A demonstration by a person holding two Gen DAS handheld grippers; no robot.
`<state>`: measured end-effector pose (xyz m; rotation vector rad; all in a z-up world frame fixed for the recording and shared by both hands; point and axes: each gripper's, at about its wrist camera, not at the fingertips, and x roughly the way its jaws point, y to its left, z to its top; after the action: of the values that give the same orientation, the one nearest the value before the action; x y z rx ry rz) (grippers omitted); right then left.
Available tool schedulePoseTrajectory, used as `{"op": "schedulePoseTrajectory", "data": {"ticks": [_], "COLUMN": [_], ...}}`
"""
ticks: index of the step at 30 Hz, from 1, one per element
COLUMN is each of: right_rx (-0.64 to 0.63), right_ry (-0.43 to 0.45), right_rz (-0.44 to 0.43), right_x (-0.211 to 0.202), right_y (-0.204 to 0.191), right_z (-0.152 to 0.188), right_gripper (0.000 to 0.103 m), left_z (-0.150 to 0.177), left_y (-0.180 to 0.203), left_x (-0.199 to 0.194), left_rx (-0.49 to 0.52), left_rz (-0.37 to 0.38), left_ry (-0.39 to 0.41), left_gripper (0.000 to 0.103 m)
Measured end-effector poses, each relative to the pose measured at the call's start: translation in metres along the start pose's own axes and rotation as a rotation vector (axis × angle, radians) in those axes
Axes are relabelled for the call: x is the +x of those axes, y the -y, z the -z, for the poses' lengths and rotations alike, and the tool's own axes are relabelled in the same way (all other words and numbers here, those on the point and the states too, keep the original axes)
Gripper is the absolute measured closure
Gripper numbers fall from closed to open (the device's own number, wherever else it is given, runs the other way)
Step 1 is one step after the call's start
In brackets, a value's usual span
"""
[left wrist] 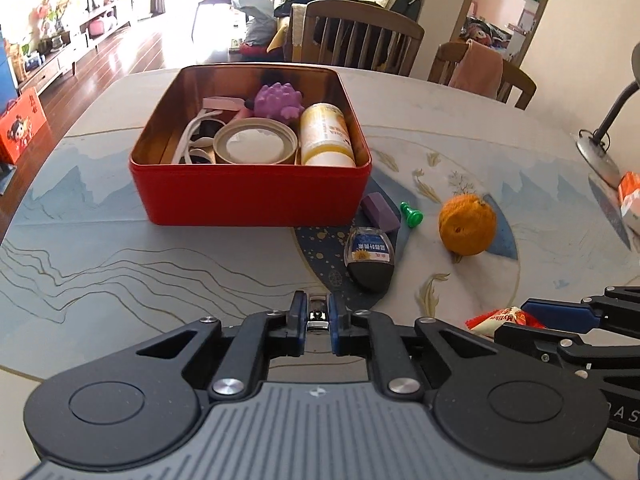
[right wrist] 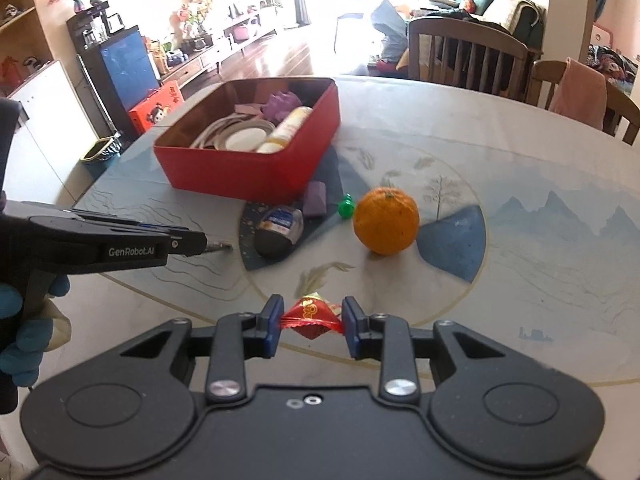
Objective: Organize rigid objects
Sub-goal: 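Carry the nail clipper and candy packet into the red tin box and open both tools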
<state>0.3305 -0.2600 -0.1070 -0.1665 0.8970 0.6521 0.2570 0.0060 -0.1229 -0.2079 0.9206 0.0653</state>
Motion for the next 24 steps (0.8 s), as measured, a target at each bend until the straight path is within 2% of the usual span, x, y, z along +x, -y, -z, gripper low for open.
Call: {"op": "schedulePoseTrajectory", "data": {"ticks": [8,15,24], "right_rx": [-0.018,-0.05,-0.116], "right_ry": [0.04,0.103,0.183], "right_rz": [-0.025,-0.033,-0.018], "right_x": [-0.018,-0.032,-0.034], "right_y": [-0.005,-0.011,-0.025], "right_z": [-0.013,-0.038,-0.085], "right_gripper": [0.073,0.073,0.073], "left_z": [-0.012,-0.036,-0.079], "left_y": [-0.011,-0.022,-0.03], "left_x": [-0.025,-0.054,-0.074], "left_rx": [-0.036,-0.05,0.013], "left_rz": [0.018,0.015,-0.023], "left_ry": [0.033,0.092,0.167], "left_gripper": [0.092,0.092,0.092]}}
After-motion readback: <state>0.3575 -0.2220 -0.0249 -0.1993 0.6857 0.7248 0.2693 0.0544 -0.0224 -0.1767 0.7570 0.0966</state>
